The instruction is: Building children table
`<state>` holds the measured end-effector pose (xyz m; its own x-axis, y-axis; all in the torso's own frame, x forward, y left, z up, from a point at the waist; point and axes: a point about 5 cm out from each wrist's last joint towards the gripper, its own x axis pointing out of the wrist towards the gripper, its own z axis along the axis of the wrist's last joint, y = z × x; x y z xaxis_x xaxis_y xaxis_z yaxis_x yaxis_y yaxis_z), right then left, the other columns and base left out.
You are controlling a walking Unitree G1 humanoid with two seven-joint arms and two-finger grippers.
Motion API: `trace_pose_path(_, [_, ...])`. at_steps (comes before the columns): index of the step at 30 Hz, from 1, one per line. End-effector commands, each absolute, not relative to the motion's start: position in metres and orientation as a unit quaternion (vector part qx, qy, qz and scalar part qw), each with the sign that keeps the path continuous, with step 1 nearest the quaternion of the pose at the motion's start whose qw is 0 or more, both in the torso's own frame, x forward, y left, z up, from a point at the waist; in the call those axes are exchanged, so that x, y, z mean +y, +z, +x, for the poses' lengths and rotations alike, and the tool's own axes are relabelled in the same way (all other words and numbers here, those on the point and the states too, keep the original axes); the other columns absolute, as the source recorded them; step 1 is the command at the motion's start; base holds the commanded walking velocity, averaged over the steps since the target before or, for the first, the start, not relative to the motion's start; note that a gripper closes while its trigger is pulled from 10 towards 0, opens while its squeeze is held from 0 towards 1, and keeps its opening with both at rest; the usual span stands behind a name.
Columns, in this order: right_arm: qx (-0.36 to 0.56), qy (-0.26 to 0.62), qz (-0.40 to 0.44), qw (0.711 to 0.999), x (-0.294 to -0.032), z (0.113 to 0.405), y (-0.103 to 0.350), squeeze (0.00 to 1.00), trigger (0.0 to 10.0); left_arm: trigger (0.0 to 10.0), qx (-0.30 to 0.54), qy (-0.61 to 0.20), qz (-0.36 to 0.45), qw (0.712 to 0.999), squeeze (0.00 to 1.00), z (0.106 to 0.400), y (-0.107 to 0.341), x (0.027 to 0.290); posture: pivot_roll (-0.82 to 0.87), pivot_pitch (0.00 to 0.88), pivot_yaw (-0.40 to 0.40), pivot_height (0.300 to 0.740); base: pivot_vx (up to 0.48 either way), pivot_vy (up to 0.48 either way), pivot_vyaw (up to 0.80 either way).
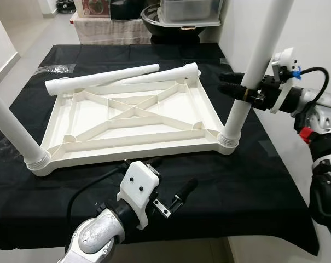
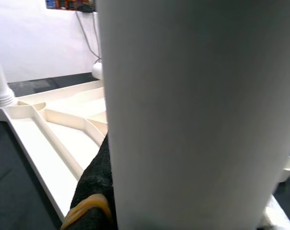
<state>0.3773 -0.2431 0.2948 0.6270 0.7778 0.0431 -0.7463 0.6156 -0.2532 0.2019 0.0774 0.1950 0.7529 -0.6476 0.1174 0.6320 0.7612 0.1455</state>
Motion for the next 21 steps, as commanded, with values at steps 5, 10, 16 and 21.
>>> trace_pose_path(5, [0.018,0.375,-0.081,0.923,-0.248,0.381,0.248,0.0,10.0,10.0,-0.077,-0.345,0.059,0.934,0.0,0.202,0.193,0.077,0.12,0.224,0.0,0.74,0.0,0.0,0.0])
trace_pose_path(10, [0.019,0.353,-0.074,0.933,-0.248,0.384,0.247,0.0,10.0,10.0,-0.078,-0.344,0.057,0.934,0.0,0.202,0.193,0.076,0.11,0.225,-0.005,0.74,0.0,0.0,0.0])
trace_pose_path(16, [0.027,0.315,-0.06,0.947,-0.249,0.387,0.244,0.0,10.0,10.0,-0.08,-0.344,0.055,0.934,0.0,0.202,0.193,0.074,0.11,0.23,-0.01,0.74,0.0,0.0,0.0])
trace_pose_path(21, [0.024,0.299,-0.066,0.952,-0.25,0.389,0.243,0.0,10.0,10.0,-0.08,-0.344,0.057,0.934,0.0,0.202,0.194,0.074,0.11,0.23,-0.01,0.74,0.0,0.0,0.0])
